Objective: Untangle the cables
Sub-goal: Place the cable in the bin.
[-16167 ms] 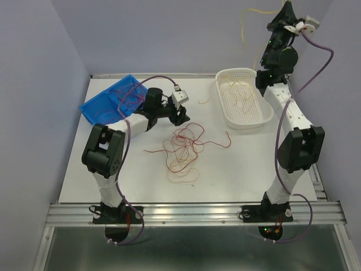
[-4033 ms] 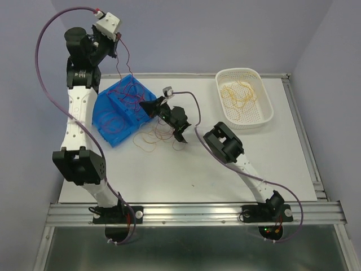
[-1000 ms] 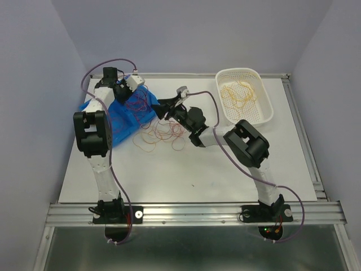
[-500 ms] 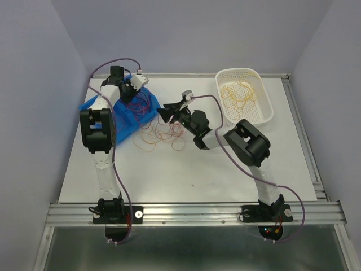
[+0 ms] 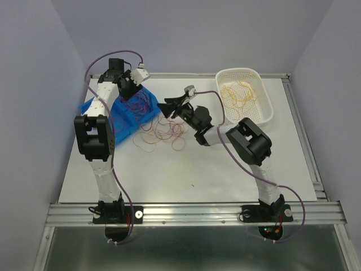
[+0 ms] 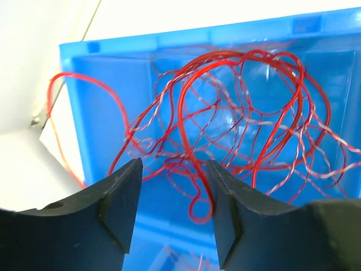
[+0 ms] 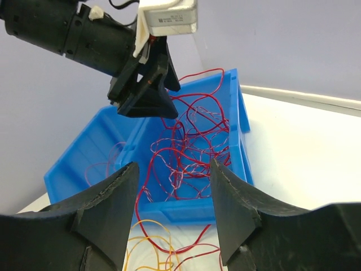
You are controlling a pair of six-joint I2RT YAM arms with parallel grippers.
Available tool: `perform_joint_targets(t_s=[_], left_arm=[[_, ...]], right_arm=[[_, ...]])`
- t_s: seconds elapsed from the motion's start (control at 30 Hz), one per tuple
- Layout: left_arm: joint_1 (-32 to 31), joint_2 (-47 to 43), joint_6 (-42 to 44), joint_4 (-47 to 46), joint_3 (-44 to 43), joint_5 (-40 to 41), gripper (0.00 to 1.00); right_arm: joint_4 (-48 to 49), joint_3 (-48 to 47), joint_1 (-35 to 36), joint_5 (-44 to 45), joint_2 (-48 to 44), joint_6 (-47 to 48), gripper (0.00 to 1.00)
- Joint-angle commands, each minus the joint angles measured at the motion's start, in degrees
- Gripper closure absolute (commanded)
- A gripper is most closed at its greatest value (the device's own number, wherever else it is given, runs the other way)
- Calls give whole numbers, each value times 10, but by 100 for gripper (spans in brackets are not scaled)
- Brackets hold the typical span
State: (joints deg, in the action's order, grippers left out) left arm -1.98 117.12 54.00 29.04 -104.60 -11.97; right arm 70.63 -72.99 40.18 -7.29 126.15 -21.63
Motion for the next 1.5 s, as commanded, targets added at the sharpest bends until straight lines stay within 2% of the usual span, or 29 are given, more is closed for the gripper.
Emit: perform_joint_targets(t_s=[0.0, 0.1, 0.23, 0.37, 0.53, 0.63, 0.7, 0.77, 0.93, 1.0, 1.17, 1.33, 1.47], left_arm=[[2, -59, 10, 13, 11, 33, 39], [2, -94, 7, -1, 18, 47, 37], [-5, -142, 11, -1, 43, 20, 34], [-27, -185, 12, -19, 100, 29, 33], [-46, -238, 19, -13, 156, 0, 33], [-67, -255, 22, 2, 208, -19, 32], [-74, -251, 0, 5, 229, -16, 33], [-81, -249, 19, 4, 245, 3, 35], [-82, -277, 127, -17, 301, 2, 34], [-82, -277, 151, -13, 295, -3, 35], [-82, -247, 154, -2, 255, 2, 35], [-79, -240, 155, -12, 244, 13, 35], [-71, -239, 153, 1, 227, -7, 35]], right_arm=[[35, -32, -1, -10, 8, -7, 41], [35, -25, -1, -10, 5, -8, 41], [36, 1, -4, -9, -8, -8, 41], [35, 43, -10, -9, -43, -9, 40], [31, 98, -17, -68, -83, -10, 40], [22, 147, -18, -73, -115, -7, 40], [14, 166, -18, -75, -131, -4, 40], [3, 184, -18, -108, -140, 3, 40], [-129, 116, -16, -185, -108, 17, 40], [-152, 102, -14, -174, -78, 5, 40], [-273, 21, 2, -119, -26, 31, 39], [-310, -6, 20, -113, -7, 70, 38], [-373, -50, 38, -66, 21, 104, 36]])
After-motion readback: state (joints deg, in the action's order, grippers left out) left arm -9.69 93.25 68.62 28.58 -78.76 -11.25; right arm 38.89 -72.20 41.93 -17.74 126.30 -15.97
